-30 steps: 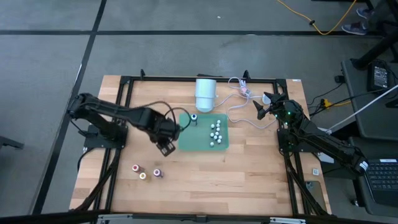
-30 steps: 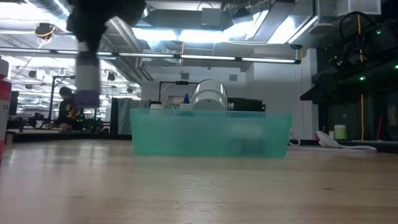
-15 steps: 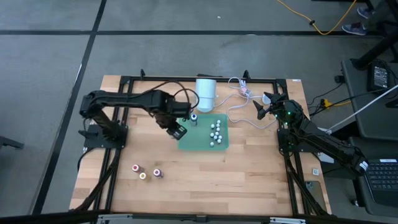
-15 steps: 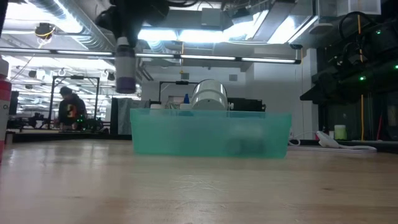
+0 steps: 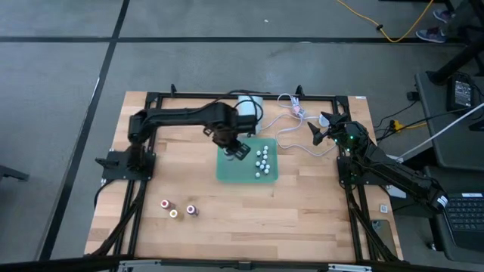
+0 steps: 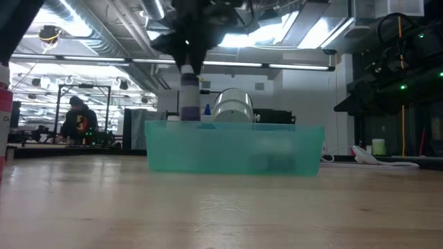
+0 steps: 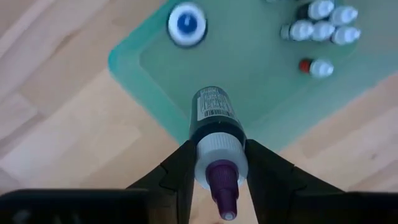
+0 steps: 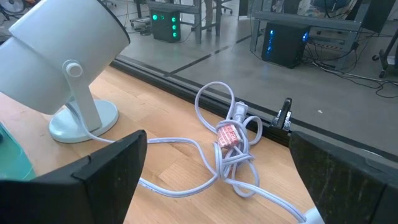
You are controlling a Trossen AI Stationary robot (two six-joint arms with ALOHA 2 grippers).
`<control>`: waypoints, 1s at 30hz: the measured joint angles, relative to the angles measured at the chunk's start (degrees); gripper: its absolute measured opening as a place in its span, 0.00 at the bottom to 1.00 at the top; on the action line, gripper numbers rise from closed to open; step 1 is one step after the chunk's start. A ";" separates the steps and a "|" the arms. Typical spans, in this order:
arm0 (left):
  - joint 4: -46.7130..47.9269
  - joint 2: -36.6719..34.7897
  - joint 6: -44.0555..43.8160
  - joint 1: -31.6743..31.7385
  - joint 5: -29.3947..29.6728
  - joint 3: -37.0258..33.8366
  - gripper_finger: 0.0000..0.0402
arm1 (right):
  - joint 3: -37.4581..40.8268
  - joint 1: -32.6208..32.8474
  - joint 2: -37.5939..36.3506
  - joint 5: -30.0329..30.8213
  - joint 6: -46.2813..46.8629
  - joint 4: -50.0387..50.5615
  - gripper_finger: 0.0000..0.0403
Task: Pick & Place food coloring
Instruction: Put the large purple food coloring bottle into the green bin
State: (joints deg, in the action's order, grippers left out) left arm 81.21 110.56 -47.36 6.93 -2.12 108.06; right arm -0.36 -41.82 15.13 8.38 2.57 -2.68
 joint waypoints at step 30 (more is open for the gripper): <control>-6.40 13.12 2.93 0.52 0.54 3.18 0.32 | 0.00 0.00 0.01 0.00 0.00 0.02 0.98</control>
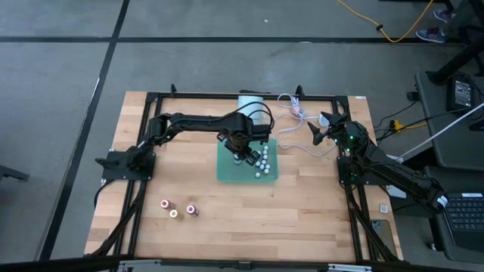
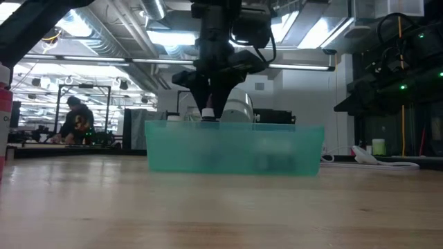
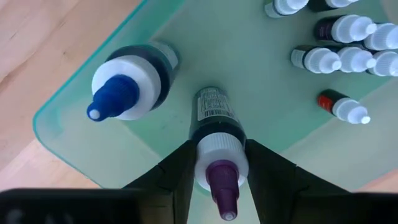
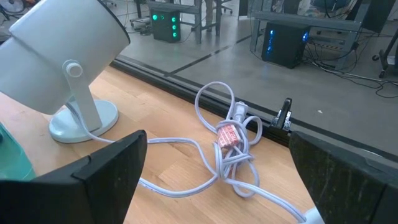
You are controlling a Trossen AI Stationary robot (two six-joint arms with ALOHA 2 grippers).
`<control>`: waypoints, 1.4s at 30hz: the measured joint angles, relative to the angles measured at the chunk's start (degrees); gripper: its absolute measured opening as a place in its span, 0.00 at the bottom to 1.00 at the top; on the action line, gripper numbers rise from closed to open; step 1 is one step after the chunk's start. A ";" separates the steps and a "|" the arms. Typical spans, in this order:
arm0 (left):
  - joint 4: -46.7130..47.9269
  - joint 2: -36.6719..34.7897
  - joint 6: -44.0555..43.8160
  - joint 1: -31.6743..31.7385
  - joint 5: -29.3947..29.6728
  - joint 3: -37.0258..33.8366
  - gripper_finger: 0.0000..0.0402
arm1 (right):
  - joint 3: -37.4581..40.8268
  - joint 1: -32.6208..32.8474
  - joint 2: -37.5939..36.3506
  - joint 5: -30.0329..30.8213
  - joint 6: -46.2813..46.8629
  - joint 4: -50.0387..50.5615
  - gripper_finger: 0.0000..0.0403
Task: Pick & Place food coloring
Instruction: Put the large purple food coloring bottle into the green bin, then put the large pink food coloring bottle into the green bin
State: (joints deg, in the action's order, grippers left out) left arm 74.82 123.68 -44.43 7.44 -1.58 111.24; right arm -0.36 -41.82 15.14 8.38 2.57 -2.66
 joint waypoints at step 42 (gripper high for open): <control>3.21 -0.44 1.25 0.17 -2.96 0.02 0.61 | -0.02 0.00 0.00 0.00 0.00 -0.02 0.98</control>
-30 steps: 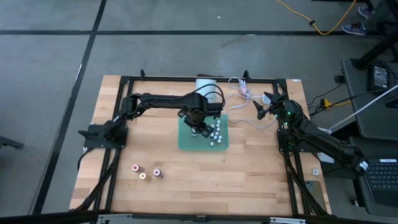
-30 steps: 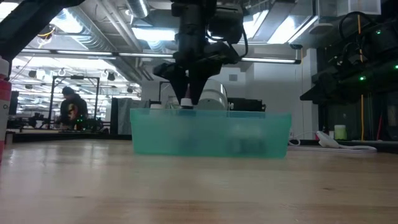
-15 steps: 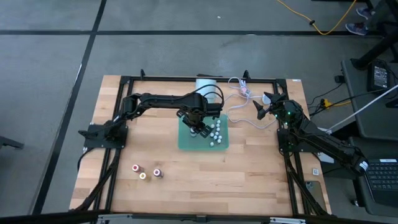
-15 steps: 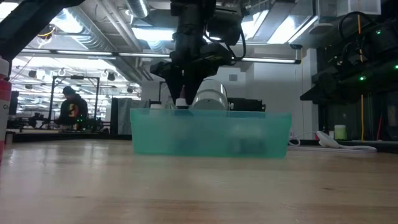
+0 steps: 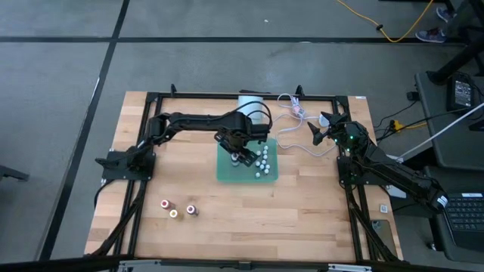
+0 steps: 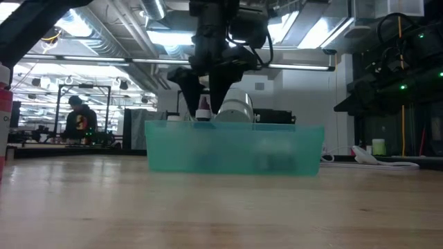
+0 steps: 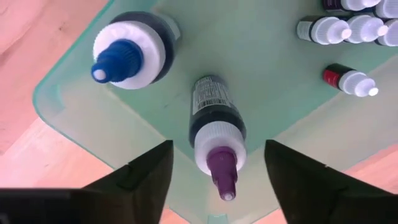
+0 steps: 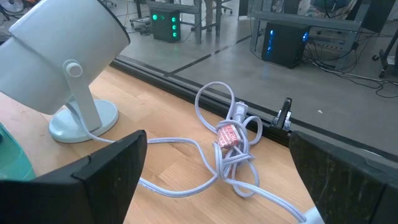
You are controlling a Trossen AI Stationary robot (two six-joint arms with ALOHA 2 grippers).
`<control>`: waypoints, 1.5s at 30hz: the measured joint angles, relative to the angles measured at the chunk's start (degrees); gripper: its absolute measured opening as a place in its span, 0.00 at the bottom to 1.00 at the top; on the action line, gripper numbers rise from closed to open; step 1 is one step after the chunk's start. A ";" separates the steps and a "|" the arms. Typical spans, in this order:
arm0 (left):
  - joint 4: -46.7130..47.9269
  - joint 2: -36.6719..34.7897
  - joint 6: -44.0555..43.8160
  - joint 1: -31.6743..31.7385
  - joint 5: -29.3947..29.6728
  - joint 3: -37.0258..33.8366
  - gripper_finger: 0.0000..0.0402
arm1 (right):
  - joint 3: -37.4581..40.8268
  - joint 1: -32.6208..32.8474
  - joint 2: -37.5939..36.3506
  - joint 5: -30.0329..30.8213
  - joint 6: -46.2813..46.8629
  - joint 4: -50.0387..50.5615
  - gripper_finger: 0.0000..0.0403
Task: Pick & Place food coloring
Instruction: Put the large pink food coloring bottle into the green bin
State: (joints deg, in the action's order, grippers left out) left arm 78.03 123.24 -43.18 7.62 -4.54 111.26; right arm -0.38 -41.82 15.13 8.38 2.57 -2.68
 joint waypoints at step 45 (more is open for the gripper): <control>-13.79 -29.81 -7.19 -29.34 4.95 -33.65 0.72 | 0.00 0.02 0.00 0.00 0.00 0.02 0.98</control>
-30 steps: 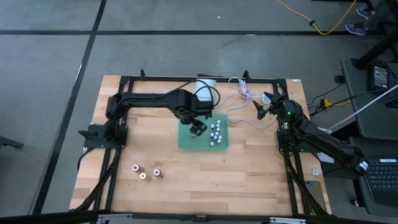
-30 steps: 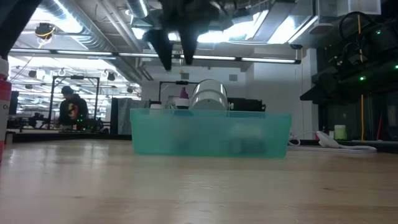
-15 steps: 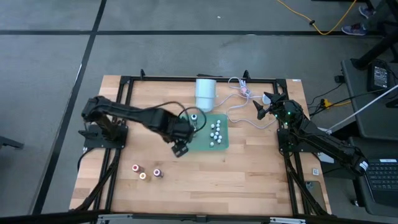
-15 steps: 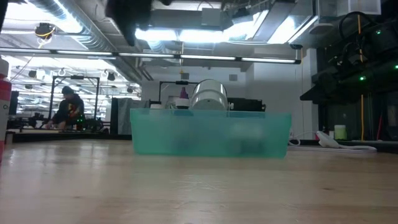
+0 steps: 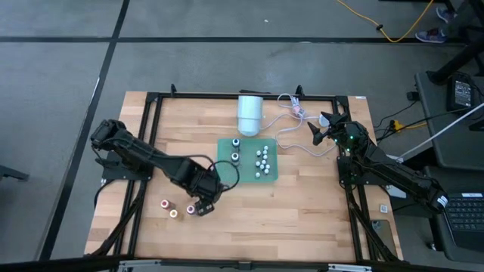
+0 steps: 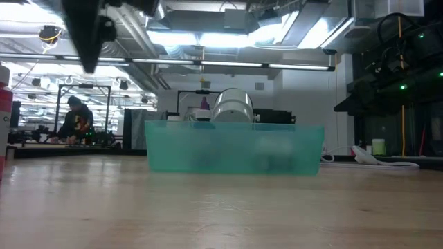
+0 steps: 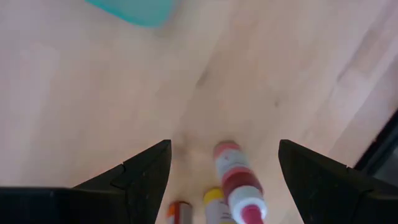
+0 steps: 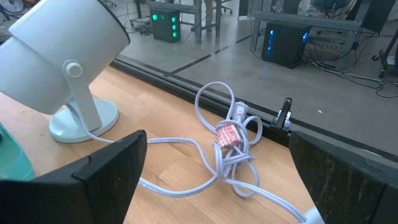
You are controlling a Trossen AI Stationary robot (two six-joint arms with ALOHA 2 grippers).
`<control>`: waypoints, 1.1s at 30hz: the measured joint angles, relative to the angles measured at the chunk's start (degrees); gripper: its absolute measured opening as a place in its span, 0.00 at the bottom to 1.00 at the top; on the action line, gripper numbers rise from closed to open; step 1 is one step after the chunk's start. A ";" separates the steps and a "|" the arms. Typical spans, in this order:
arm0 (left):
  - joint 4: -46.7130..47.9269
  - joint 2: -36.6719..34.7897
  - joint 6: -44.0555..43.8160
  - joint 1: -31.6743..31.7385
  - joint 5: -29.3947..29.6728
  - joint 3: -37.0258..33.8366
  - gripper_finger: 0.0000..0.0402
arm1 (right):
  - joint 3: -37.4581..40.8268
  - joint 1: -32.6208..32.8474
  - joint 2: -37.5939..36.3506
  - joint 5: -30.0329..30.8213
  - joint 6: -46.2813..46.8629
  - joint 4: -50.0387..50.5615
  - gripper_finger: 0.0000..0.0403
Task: Pick & Place food coloring
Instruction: Put the large pink food coloring bottle into the green bin
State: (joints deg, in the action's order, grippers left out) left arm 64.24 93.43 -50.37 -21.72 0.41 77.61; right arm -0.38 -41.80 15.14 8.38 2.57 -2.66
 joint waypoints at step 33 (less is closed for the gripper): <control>-7.47 0.07 -13.00 -12.59 -1.54 -8.80 0.60 | 0.02 0.00 0.00 0.00 0.00 0.00 0.98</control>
State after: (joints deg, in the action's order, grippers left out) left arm 56.77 93.49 -63.37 -34.30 -1.13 68.82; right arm -0.36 -41.80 15.14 8.38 2.57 -2.66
